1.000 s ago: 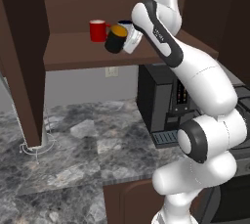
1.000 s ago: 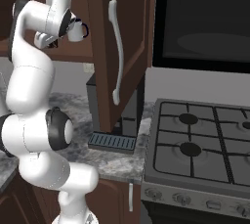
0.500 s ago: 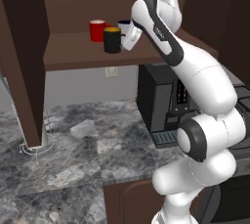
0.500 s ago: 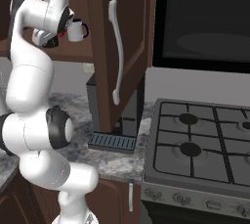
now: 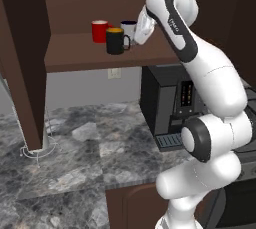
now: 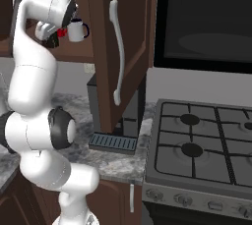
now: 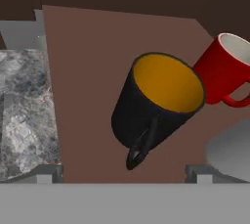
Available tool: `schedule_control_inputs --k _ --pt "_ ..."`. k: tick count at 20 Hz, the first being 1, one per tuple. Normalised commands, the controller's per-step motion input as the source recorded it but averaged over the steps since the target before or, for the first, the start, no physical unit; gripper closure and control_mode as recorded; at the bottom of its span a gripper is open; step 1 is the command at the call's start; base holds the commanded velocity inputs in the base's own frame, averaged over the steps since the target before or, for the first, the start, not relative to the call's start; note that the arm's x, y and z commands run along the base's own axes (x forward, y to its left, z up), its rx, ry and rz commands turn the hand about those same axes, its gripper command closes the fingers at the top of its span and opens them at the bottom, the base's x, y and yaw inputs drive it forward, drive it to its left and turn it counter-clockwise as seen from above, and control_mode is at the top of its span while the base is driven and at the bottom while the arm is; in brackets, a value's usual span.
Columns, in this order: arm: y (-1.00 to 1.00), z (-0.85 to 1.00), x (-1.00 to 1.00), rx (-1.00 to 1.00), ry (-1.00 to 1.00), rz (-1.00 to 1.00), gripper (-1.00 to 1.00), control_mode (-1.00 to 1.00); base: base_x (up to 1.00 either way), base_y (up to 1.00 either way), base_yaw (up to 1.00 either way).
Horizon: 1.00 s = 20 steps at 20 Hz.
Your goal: Pick the mug on the counter and place it in the cabinet with the handle facing the right, like the mugs already inside.
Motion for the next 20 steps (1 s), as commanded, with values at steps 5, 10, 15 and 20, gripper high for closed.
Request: schedule_control_inputs --k 5,10,15,20 --pt "-0.81 -0.56 -0.82 0.24 -0.2 0.17 -1.0 -1.0 0.0 0.0 0.0" --pt "-0.07 -0.02 -1.0 0.14 -0.23 0.15 -1.0 -1.0 0.0 0.0 0.0" --pt "0.36 -0.05 -1.0 0.12 -0.14 0.12 -1.0 -1.0 0.0 0.0 0.0" --pt "0.17 -0.03 -1.0 0.19 -0.1 0.13 -1.0 -1.0 0.0 0.0 0.0"
